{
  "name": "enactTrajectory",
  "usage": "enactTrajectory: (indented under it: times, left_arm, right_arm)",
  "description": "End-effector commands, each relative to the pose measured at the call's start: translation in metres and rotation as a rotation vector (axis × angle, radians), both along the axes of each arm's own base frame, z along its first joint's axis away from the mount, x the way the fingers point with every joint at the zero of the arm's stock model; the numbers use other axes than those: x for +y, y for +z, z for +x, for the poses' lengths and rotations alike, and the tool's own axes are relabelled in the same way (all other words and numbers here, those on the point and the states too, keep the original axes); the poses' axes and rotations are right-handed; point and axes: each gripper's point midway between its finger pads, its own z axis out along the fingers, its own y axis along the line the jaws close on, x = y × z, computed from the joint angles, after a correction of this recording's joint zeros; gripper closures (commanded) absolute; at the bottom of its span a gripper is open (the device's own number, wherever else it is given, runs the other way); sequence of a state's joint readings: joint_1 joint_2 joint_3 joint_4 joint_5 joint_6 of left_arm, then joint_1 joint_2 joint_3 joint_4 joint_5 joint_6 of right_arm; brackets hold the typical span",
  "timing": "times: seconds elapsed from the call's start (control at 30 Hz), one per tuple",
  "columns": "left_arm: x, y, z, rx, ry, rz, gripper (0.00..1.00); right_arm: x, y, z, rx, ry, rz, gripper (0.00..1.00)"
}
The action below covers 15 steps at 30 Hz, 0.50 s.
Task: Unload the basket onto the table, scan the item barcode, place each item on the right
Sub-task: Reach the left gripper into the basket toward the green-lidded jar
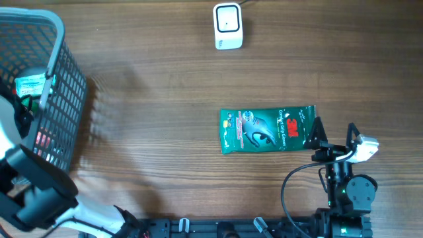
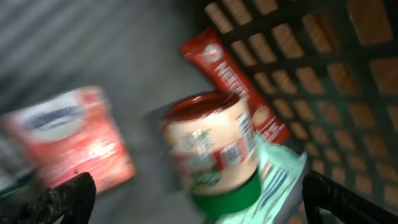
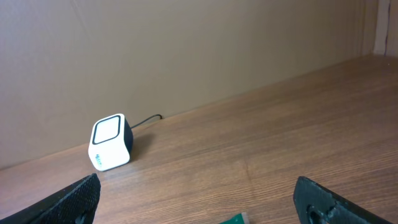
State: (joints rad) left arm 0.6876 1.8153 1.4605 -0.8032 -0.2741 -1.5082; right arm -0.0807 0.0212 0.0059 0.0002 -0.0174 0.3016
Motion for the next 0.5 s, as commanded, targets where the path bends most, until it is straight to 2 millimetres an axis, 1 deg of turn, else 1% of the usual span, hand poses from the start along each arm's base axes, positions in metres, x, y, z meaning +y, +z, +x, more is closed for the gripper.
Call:
enactTrajectory:
  times: [0.0, 0.1, 0.23, 0.27, 0.3, 0.33, 0.37, 0.43, 0.47]
  left_arm:
    - [0.014, -0.029, 0.003, 0.022, 0.071, 0.005, 0.0]
    - [0.02, -0.046, 0.003, 0.055, 0.08, 0.008, 0.0]
    - [0.02, -0.065, 0.004, 0.084, 0.074, -0.012, 0.01]
    - [0.02, -0.068, 0.005, 0.089, 0.067, -0.015, 0.06]
    - [0.02, -0.07, 0.004, 0.094, 0.064, -0.018, 0.14]
    - [0.02, -0.072, 0.005, 0.098, 0.063, -0.021, 0.19]
    - [0.019, -0.074, 0.004, 0.1, 0.063, -0.024, 0.25]
    - [0.018, -0.078, 0.005, 0.103, 0.06, -0.035, 0.45]
    - [0.017, -0.081, 0.006, 0.103, 0.057, -0.043, 0.51]
  right_arm:
    - [0.0, 0.002, 0.0, -0.009, -0.004, -0.012, 0.0]
    - [0.0, 0.002, 0.0, -0.009, -0.004, -0.012, 0.0]
    - [0.0, 0.002, 0.0, -0.009, -0.004, -0.012, 0.0]
    - [0.0, 0.002, 0.0, -0.009, -0.004, -0.012, 0.0]
    - [0.0, 0.002, 0.0, -0.009, -0.004, -0.012, 0.0]
    - [0.0, 0.002, 0.0, -0.009, -0.004, -0.012, 0.0]
    - [0.0, 0.002, 0.0, -0.009, -0.004, -0.012, 0.0]
    - [0.0, 0.002, 0.0, -0.009, -0.004, -0.012, 0.0]
    - [0.0, 0.002, 0.0, -0.009, -0.004, -0.012, 0.0]
